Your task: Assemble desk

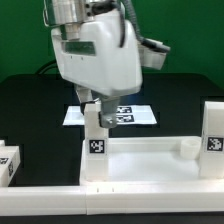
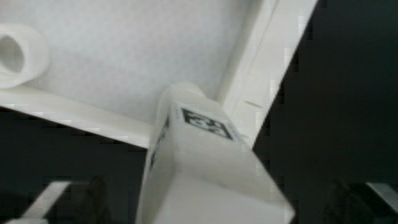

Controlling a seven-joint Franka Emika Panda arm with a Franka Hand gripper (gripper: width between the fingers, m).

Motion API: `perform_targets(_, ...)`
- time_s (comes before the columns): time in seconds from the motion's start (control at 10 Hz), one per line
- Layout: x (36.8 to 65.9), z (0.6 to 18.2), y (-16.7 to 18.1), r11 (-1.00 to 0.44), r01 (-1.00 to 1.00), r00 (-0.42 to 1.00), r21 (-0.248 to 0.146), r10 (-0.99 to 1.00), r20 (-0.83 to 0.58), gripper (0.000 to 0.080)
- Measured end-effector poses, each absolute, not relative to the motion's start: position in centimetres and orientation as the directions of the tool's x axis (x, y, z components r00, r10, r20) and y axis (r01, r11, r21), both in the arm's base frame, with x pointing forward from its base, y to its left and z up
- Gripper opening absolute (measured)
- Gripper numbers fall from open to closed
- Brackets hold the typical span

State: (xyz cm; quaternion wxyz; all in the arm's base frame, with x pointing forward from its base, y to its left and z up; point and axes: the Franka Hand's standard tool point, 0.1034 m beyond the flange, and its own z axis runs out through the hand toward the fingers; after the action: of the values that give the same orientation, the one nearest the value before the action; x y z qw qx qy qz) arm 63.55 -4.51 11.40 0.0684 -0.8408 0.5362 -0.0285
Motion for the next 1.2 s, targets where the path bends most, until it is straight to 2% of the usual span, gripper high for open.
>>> perform_targets(0.4, 63.52, 11.36, -4.69, -0.680, -0.721, 0.683, -0.132, -0.730, 0.029, 0.0648)
perform_targets(0.5, 63.60, 11.45, -4.12, -0.840, -0.532, 0.839, -0.109, -0.540, 0.064, 0.0649)
perform_targets(0.6, 63.48, 11.38, -4.26, -0.922, -0.373, 0.921, -0.101, -0.381, 0.079, 0.0649)
perform_targets(0.7, 63.31, 11.21, -4.72, -0.950, -0.297, 0.949, -0.092, -0.305, 0.083, 0.0649)
perform_targets(0.8, 63.33, 11.22, -4.69, -0.944, -0.318, 0.942, -0.091, -0.325, 0.081, 0.0649)
perform_targets(0.9, 63.33, 11.23, -4.67, -0.931, -0.353, 0.930, -0.094, -0.360, 0.078, 0.0522)
perform_targets(1.0, 63.32, 11.22, -4.72, -0.932, -0.351, 0.930, -0.094, -0.359, 0.078, 0.0522)
perform_targets(1.1, 63.33, 11.21, -4.68, -0.908, -0.407, 0.907, -0.100, -0.415, 0.072, 0.0382)
perform_targets(1.2, 63.30, 11.20, -4.89, -0.872, -0.479, 0.872, -0.103, -0.486, 0.064, 0.0289)
